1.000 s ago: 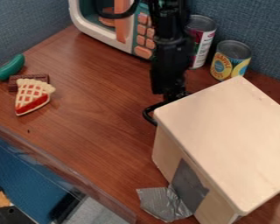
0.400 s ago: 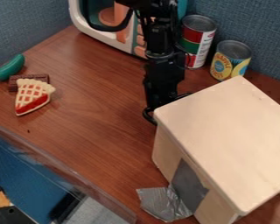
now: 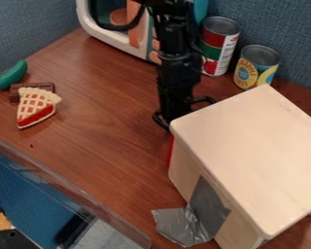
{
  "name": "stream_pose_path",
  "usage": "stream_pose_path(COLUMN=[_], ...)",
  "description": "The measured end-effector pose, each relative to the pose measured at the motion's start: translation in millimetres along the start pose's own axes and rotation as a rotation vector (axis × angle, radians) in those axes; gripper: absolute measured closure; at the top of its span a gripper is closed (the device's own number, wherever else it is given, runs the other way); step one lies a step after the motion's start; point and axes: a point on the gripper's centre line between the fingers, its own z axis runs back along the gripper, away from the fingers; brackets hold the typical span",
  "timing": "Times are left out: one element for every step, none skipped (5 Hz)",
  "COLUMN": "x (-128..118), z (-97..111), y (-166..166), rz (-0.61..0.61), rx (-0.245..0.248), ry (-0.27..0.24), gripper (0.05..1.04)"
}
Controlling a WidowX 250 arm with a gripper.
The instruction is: Open the drawer
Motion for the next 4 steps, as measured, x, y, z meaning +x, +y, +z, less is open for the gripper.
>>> stream_pose_path(x=[-3.2,-3.7,-6.0,-6.4], z=[0.6,1.4,2.7,3.5], y=[13.6,22.9,33.9,45.0], rz=[0.02,0.025,0.036,0.05], rx=[0.013,0.027,0.039,0.044], ry=[0.003,0.005,0.01,0.009], gripper=[0.932,0.932,0.933,0.946])
